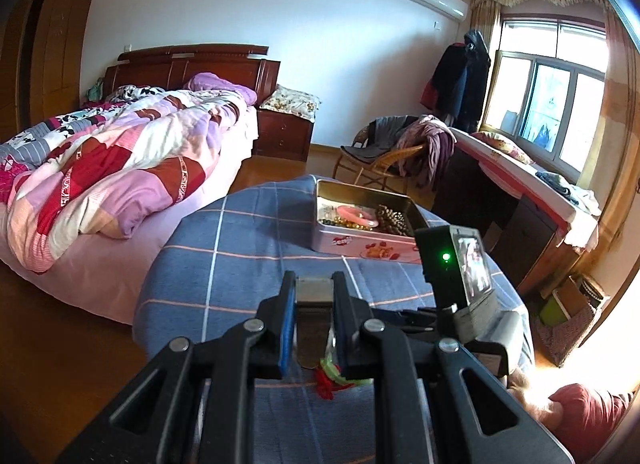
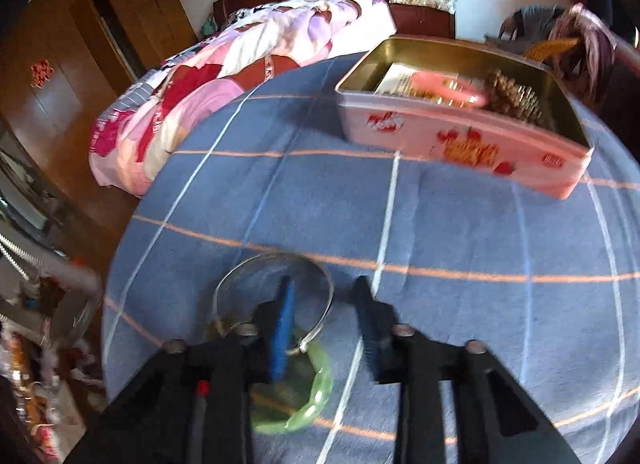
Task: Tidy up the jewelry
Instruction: 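Grasp the silver watch with the left tool while the right tool grasps the silver bangle, then carry the watch and silver bangle into the pink tin and open both tools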
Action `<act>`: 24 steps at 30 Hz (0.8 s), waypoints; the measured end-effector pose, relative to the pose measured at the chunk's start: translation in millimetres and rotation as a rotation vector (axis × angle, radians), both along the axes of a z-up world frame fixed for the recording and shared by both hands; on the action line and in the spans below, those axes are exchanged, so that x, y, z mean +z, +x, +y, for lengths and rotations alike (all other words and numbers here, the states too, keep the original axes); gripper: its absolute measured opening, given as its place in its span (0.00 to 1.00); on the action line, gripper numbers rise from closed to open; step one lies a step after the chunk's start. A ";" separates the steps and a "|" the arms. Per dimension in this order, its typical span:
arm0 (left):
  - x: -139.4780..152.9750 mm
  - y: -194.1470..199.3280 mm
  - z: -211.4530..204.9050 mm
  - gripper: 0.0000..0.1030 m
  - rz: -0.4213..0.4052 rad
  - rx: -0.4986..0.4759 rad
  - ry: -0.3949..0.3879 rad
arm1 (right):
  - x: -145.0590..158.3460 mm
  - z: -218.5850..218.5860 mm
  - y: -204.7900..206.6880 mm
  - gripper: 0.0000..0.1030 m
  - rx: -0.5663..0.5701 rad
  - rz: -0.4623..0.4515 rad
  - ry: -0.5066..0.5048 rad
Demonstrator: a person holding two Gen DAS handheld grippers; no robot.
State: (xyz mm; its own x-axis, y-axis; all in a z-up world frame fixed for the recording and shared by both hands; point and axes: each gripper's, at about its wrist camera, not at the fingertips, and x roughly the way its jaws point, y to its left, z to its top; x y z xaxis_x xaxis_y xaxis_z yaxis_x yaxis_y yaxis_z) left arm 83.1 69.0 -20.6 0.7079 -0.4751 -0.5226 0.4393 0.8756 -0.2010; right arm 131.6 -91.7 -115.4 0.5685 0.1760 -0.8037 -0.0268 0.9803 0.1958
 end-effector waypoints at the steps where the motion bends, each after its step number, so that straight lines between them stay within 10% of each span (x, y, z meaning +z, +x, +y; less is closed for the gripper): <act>1: -0.4 1.0 0.7 0.17 0.003 0.000 -0.001 | -0.5 0.2 1.1 0.08 0.005 -0.001 -0.004; 24: -2.4 1.0 -38.4 0.17 0.029 -0.070 0.001 | 63.6 -139.5 -89.6 0.06 -0.317 -0.226 0.008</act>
State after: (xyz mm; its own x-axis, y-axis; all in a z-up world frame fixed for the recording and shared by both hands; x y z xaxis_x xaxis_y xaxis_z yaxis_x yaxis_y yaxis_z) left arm 84.1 30.6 -23.0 0.6576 -0.5226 -0.5426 0.4935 0.8431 -0.2138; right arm 42.0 -231.1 -51.8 0.7582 -0.0311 -0.6512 0.2338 0.9454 0.2270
